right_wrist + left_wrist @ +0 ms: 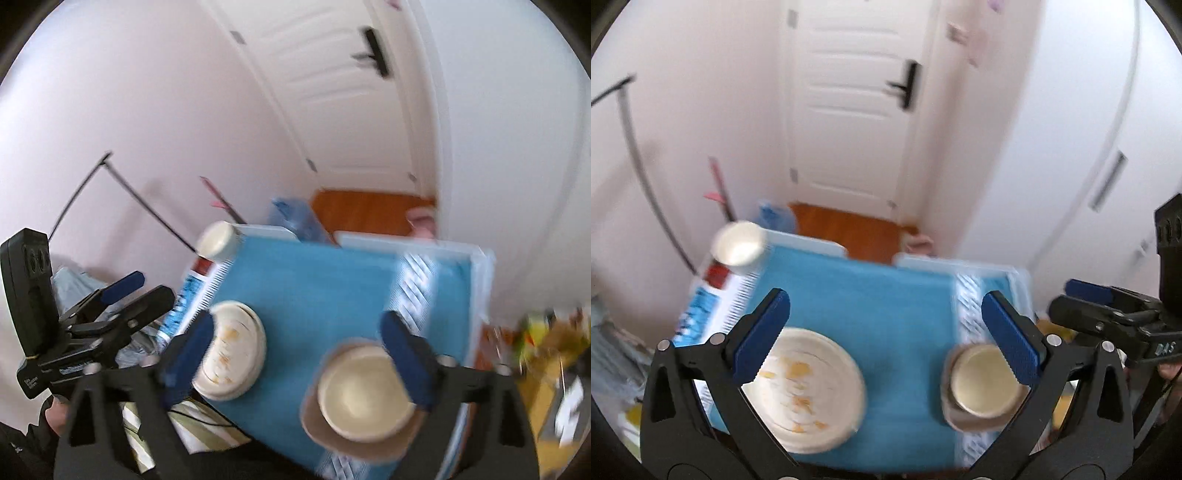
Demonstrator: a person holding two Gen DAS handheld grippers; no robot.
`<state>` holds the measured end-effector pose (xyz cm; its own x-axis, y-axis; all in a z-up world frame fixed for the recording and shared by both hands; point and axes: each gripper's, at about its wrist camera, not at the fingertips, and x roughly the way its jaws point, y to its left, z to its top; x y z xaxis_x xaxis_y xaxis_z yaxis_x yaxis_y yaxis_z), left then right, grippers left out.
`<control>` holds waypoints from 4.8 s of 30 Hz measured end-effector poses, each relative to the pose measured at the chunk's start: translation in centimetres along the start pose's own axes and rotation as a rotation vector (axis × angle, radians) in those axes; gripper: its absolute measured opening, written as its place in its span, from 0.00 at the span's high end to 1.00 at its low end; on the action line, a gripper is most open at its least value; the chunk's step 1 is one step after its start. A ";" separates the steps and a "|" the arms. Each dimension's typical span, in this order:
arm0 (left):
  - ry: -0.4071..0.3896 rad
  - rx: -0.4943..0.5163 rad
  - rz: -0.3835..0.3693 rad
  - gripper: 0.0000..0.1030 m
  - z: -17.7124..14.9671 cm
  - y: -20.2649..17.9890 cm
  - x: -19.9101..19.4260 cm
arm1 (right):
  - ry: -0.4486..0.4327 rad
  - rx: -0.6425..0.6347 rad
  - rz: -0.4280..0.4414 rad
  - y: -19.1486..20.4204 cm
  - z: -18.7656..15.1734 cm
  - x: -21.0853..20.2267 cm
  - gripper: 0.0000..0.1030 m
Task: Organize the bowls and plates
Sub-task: 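Move to the plain white bowl and close both grippers on its rim, then carry the white bowl over the beige basin and lower it onto the cream bowl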
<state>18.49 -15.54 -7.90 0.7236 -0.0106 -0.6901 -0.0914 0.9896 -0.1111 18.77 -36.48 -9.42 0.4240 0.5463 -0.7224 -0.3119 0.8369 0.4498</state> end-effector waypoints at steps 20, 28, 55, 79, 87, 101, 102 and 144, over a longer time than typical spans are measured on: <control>0.045 -0.395 0.268 0.01 1.6 24.1 9.0 | 0.166 -0.254 0.036 12.6 11.1 23.9 0.01; 0.163 -0.457 0.193 0.38 0.7 29.5 20.6 | 0.303 -0.206 0.073 12.6 10.4 37.8 0.21; 0.244 -0.444 0.166 0.76 -0.4 30.7 28.0 | 0.379 -0.123 0.190 11.7 8.6 46.0 0.76; 0.175 -0.218 0.011 0.76 3.1 15.5 14.9 | 0.160 -0.037 0.058 8.9 8.3 24.9 0.76; 0.176 -0.140 -0.070 0.76 1.2 5.0 9.9 | 0.080 0.031 -0.004 4.0 4.6 13.4 0.76; 0.324 -0.013 -0.226 0.76 -5.9 -9.1 9.2 | 0.045 0.178 -0.151 -5.0 -3.8 2.3 0.76; 0.337 -0.006 -0.229 0.76 -6.4 -9.6 9.4 | 0.052 0.192 -0.159 -5.8 -4.6 2.1 0.76; 0.504 0.350 -0.068 0.76 -14.7 -15.4 13.4 | 0.211 0.275 -0.271 -10.0 -13.9 5.0 0.76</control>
<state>19.52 -33.02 -25.92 0.2994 -0.0569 -0.9524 0.2354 0.9718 0.0160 12.18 -42.62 -24.81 0.2676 0.3110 -0.9119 0.0368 0.9425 0.3322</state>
